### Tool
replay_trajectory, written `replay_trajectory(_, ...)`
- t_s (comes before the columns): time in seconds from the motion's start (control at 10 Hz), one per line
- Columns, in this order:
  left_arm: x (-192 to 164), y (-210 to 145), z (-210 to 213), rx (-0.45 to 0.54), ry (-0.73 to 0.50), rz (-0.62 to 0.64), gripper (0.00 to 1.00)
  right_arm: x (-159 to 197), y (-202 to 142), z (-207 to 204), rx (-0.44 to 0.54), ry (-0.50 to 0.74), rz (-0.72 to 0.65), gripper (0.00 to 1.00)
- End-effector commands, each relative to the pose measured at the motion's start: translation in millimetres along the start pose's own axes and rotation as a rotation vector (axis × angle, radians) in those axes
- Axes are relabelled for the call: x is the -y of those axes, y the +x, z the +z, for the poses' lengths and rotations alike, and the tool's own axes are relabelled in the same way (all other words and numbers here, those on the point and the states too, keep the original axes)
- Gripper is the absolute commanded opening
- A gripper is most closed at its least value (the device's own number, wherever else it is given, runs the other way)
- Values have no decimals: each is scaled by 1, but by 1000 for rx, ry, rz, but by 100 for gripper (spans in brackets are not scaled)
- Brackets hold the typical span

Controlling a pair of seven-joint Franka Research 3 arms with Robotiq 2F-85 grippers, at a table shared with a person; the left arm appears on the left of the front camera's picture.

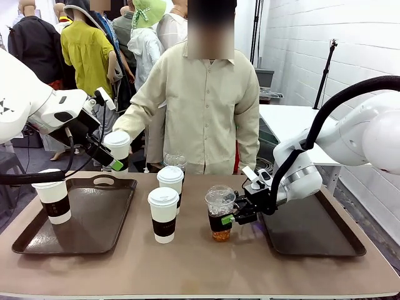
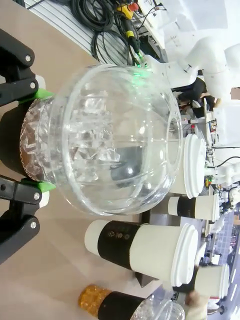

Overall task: Distribute the coffee onto the tray.
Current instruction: Pick up one iced Americano and place it on the right Handle tray.

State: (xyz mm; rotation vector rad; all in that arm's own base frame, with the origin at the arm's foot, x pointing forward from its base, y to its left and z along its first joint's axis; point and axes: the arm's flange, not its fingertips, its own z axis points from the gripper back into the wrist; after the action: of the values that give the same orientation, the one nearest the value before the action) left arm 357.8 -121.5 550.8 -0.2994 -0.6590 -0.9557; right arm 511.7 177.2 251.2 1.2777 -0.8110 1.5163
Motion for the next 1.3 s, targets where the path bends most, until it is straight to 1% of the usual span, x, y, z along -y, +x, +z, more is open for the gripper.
replay_trajectory(0.0,-3,0,1,-10,-1,-8,100,-7,3,7,-9,-6,28,63)
replay_trajectory(0.1,-3,0,1,-10,-1,-8,100,-14,7,14,-5,-24,30,63)
replay_trajectory(0.3,-3,0,1,-10,-1,-8,100,-36,15,43,-9,-107,27,63)
replay_trajectory(0.5,-3,0,1,-10,-1,-8,100,-67,21,82,0,-228,4,63)
replay_trajectory(0.9,-3,0,1,-10,-1,-8,100,-118,11,140,67,-417,-30,63)
replay_trajectory(1.1,-3,0,1,-10,-1,-8,100,-128,3,157,85,-466,-55,63)
replay_trajectory(1.2,-3,0,1,-10,-1,-8,100,-129,1,158,82,-469,-65,63)
